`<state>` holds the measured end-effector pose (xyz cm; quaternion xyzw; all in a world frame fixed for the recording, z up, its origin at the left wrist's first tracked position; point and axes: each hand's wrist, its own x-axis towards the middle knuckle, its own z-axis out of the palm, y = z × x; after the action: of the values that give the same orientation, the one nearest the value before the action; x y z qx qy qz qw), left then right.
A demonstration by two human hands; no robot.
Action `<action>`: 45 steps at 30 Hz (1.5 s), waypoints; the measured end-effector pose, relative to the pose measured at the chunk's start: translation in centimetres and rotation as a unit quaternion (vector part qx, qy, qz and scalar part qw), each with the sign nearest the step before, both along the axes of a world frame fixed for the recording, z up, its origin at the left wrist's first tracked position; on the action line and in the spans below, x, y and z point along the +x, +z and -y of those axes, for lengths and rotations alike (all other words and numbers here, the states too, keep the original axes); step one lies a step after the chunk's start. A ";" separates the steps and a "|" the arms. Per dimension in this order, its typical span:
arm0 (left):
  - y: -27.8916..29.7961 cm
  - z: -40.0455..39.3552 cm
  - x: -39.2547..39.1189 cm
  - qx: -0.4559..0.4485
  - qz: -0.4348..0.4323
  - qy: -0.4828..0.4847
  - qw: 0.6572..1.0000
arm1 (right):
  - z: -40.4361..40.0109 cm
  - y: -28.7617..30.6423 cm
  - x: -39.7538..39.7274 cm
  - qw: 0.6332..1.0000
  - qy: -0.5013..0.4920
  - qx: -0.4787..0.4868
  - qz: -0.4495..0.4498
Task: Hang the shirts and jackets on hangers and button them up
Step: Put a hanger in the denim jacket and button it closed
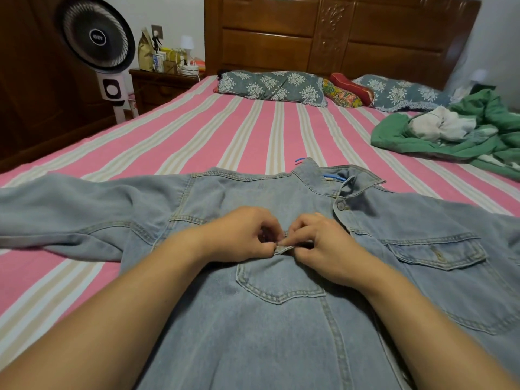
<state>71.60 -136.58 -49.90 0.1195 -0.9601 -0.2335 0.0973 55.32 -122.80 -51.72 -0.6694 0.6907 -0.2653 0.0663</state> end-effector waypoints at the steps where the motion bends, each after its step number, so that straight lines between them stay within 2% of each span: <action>1: -0.2 0.0 0.0 0.008 -0.013 0.010 1.000 | -0.1 0.2 0.2 1.000 -0.014 0.003 0.024; 3: -0.8 -0.2 -0.3 -0.003 -0.047 0.019 0.999 | 0.1 0.3 0.5 0.991 -0.089 -0.054 0.079; 5: -1.7 -0.5 -0.5 -0.037 -0.067 0.009 0.997 | 0.4 0.2 0.7 0.981 -0.154 -0.089 0.083; 7: -2.4 -1.1 -0.7 -0.075 -0.065 -0.006 0.995 | 0.4 0.1 1.1 0.982 -0.182 -0.045 0.040; 9: -2.8 -1.7 -0.5 -0.108 -0.040 -0.007 0.993 | 0.6 0.8 1.7 0.978 -0.201 0.048 -0.007; 12: -0.3 -3.1 -1.0 -0.095 0.099 0.013 0.991 | 0.0 4.0 1.8 0.978 -0.139 0.155 -0.009; 14: 2.9 -4.8 -2.6 -0.159 0.235 0.029 0.959 | -2.4 7.8 0.0 0.984 -0.082 0.152 0.036; 15: 4.4 -6.0 -3.6 -0.207 0.267 0.076 0.938 | -4.4 9.4 -1.3 0.988 -0.083 0.125 0.030; 16: 5.6 -7.5 -5.1 -0.255 0.239 0.108 0.931 | -6.7 10.6 -3.0 0.991 -0.097 0.088 -0.005; 17: 6.5 -9.4 -6.9 -0.254 0.163 0.115 0.946 | -9.3 10.9 -4.9 0.991 -0.112 0.059 -0.048; 18: 7.1 -11.4 -8.8 -0.187 0.073 0.104 0.974 | -11.8 10.6 -7.0 0.988 -0.119 0.057 -0.085; 19: 7.5 -13.4 -10.8 -0.091 0.020 0.073 0.993 | -14.2 9.9 -9.0 0.983 -0.118 0.083 -0.117; 20: 7.4 -15.1 -12.9 -0.002 0.014 0.027 1.000 | -16.2 8.8 -10.7 0.974 -0.118 0.132 -0.139; 21: 6.6 -16.2 -14.9 0.053 0.049 -0.013 0.997 | -17.8 7.5 -12.2 0.966 -0.124 0.176 -0.146; 23: 3.6 -17.3 -18.2 0.047 0.094 -0.044 0.993 | -19.1 4.6 -14.0 0.970 -0.164 0.163 -0.078; 25: 0.3 -16.9 -19.8 0.002 0.015 -0.004 1.000 | -19.2 1.9 -15.1 0.977 -0.207 0.048 0.011; 26: -0.8 -16.6 -19.9 -0.001 -0.035 0.021 0.999 | -19.0 0.8 -15.3 0.973 -0.229 -0.002 0.016; 29: -2.0 -15.9 -19.8 0.104 -0.127 0.051 0.985 | -19.0 -0.5 -15.5 0.958 -0.253 -0.128 -0.050; 32: -1.5 -15.3 -20.1 0.180 -0.114 0.082 0.974 | -19.4 -0.2 -15.1 0.939 -0.212 -0.223 -0.154; 34: -1.4 -15.3 -20.3 0.261 -0.101 0.104 0.954 | -19.0 -0.7 -14.8 0.945 -0.151 -0.184 -0.224; 37: -1.1 -15.3 -20.1 0.402 -0.087 0.101 0.906 | -18.1 -1.3 -14.9 0.961 -0.098 -0.083 -0.243; 41: -1.2 -14.7 -20.2 0.403 -0.073 0.076 0.909 | -16.4 -0.7 -14.8 0.959 -0.169 -0.022 -0.227; 45: -1.2 -14.5 -20.1 0.382 -0.058 0.068 0.920 | -15.8 -1.3 -14.5 0.955 -0.204 -0.047 -0.208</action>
<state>51.54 -122.05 -51.12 0.1989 -0.7801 -0.5818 0.1157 40.77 -107.01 -52.98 -0.5572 0.7978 -0.1598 -0.1657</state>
